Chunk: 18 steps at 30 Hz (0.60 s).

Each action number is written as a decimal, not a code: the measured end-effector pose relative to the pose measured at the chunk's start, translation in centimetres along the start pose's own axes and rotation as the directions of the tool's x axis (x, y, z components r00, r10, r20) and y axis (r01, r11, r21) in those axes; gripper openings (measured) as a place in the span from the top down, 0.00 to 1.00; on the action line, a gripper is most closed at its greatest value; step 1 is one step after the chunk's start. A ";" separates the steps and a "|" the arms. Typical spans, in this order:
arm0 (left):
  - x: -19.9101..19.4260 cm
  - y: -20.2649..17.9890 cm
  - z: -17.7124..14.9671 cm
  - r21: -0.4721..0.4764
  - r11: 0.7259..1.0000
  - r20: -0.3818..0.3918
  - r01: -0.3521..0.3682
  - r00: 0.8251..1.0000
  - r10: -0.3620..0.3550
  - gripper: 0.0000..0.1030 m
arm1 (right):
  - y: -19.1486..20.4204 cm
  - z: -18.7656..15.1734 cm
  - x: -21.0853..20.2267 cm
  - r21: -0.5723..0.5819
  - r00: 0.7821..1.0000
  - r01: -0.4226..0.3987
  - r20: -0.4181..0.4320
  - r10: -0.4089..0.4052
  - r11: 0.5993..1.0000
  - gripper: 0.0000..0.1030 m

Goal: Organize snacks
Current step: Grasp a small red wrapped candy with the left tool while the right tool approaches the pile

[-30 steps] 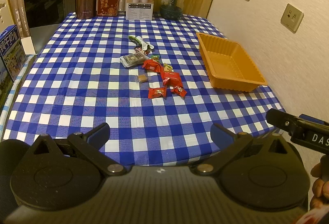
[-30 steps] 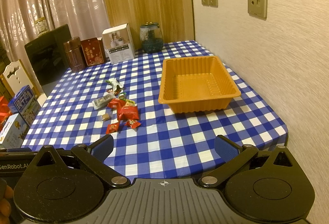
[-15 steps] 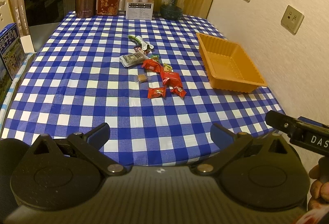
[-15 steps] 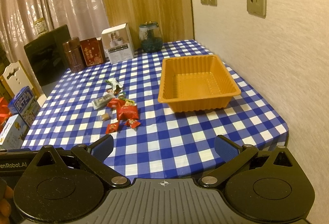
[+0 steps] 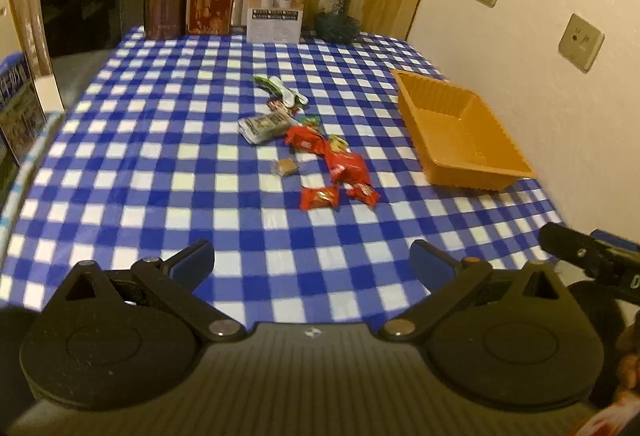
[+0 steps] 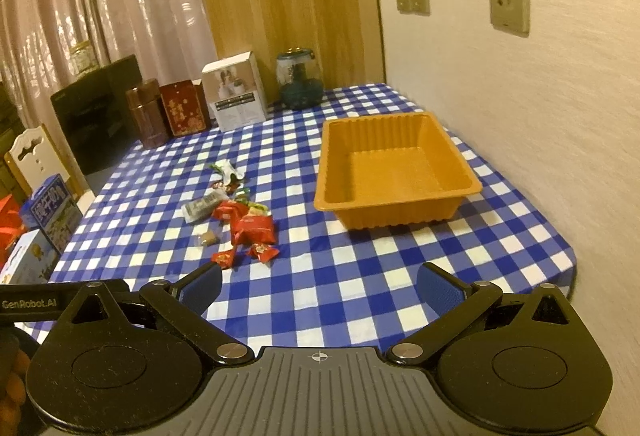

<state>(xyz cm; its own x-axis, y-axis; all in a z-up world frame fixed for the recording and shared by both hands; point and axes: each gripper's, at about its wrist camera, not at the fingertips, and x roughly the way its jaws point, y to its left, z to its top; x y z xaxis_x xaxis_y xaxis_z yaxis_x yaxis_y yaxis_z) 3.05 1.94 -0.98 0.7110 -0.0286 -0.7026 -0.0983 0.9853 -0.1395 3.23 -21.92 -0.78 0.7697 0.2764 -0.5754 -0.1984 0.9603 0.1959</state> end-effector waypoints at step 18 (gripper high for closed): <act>12.9 1.8 2.6 0.315 0.936 -0.092 0.154 0.987 -0.131 0.16 | 1.0 0.0 13.0 -0.146 0.986 -0.144 -0.105 0.129 0.979 0.21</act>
<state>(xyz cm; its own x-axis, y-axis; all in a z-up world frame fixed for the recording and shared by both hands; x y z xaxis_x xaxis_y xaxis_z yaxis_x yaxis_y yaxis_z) 13.87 3.83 -8.49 0.6505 -0.1729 -0.7396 0.2369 0.9713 -0.0187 13.04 -17.34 -8.10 0.6696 0.4005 -0.6256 -0.3935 0.9055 0.1585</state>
